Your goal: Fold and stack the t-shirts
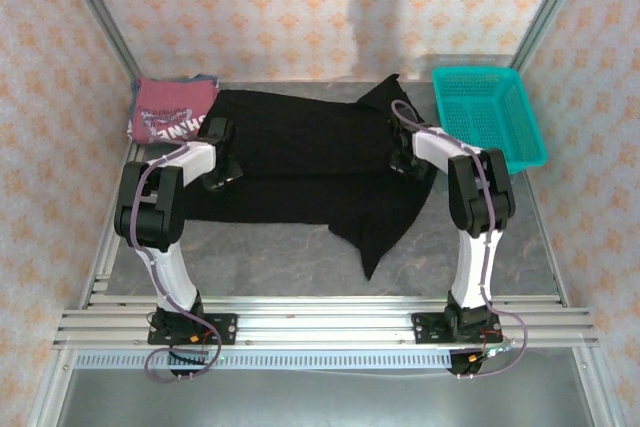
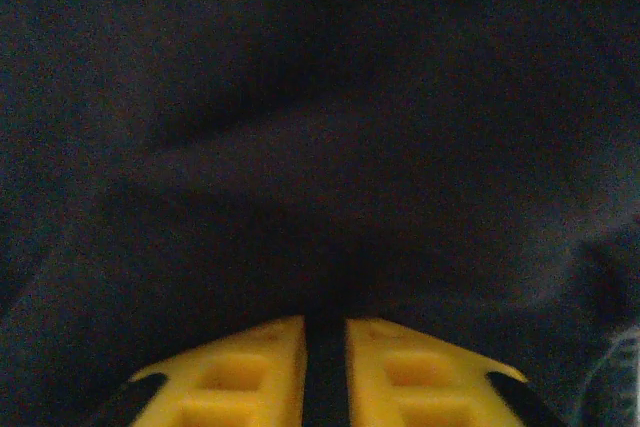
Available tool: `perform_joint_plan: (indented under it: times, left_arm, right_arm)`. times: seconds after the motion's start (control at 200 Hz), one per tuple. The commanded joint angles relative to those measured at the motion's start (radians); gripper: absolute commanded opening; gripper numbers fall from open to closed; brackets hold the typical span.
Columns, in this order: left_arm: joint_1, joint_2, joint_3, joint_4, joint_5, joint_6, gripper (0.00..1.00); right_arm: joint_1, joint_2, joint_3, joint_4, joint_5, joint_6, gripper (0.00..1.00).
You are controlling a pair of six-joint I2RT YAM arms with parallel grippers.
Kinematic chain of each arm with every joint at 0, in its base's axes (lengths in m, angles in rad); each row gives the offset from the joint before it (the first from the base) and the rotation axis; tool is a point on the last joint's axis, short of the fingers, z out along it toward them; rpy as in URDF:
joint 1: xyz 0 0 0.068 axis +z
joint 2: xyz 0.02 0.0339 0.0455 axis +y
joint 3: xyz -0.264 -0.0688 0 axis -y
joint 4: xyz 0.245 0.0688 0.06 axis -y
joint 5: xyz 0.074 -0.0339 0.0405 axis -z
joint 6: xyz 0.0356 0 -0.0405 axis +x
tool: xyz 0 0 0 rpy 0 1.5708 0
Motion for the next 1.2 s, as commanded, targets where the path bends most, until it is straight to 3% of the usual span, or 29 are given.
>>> perform_joint_plan:
  times: [0.0, 0.04, 0.125, 0.19, 0.29, 0.45, 0.615, 0.891, 1.196]
  left_arm:
    - [0.002, -0.028, 0.052, -0.025, -0.009, 0.021, 0.2]
    - [-0.004, -0.075, 0.054, -0.031, 0.013, 0.019, 0.25]
    - [-0.021, -0.212, 0.043, -0.061, 0.048, 0.013, 0.49]
    - [-0.019, -0.323, 0.022, -0.108, 0.084, -0.009, 0.65]
    - [-0.008, -0.456, -0.018, -0.198, 0.114, -0.009, 0.74]
    - [0.103, -0.587, -0.18, -0.233, 0.188, -0.046, 0.76]
    - [0.204, -0.6, -0.322, -0.13, 0.252, -0.055, 0.76]
    - [0.248, -0.493, -0.394, -0.03, 0.246, -0.059, 0.73]
    - [0.3, -0.466, -0.461, 0.054, 0.238, -0.069, 0.7]
  right_arm:
    - [-0.017, 0.051, 0.111, 0.03, -0.03, -0.066, 0.34]
    - [-0.018, 0.038, 0.135, 0.037, -0.077, -0.087, 0.44]
    - [-0.018, -0.054, 0.117, 0.034, -0.197, -0.134, 0.62]
    - [-0.015, -0.159, 0.072, -0.003, -0.267, -0.164, 0.68]
    - [-0.004, -0.355, -0.052, -0.072, -0.358, -0.169, 0.74]
    - [0.064, -0.583, -0.311, -0.111, -0.478, -0.122, 0.71]
    - [0.168, -0.639, -0.527, 0.007, -0.548, -0.034, 0.64]
    - [0.261, -0.606, -0.597, -0.029, -0.511, -0.047, 0.57]
    - [0.318, -0.649, -0.637, -0.074, -0.483, -0.019, 0.57]
